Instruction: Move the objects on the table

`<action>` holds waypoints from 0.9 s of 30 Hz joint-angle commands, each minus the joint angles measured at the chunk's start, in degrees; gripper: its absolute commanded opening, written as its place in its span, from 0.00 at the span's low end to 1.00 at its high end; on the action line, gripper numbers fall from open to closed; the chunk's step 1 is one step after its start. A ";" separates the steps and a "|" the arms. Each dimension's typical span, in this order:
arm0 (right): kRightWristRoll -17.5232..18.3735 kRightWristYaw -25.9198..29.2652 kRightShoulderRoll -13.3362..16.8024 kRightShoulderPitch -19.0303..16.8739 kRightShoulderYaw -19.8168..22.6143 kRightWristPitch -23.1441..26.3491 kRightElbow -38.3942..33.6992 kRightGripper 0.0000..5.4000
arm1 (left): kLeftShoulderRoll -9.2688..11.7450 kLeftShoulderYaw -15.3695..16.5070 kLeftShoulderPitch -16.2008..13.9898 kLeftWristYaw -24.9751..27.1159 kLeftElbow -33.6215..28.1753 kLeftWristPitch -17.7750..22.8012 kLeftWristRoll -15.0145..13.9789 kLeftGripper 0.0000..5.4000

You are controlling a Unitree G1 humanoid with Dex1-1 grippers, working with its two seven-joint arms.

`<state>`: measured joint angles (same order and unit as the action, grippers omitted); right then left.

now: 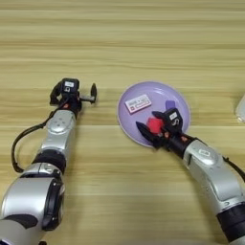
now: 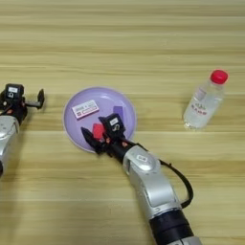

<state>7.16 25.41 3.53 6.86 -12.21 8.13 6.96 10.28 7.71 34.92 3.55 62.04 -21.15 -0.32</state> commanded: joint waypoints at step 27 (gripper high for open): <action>-3.90 -19.68 3.41 5.91 17.24 -6.78 7.47 0.59 | -0.09 -0.16 0.02 -1.02 -1.18 0.44 0.10 1.00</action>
<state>2.56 5.47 6.92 11.40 4.68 -0.38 13.25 10.15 7.72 34.90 2.87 61.36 -21.09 -0.30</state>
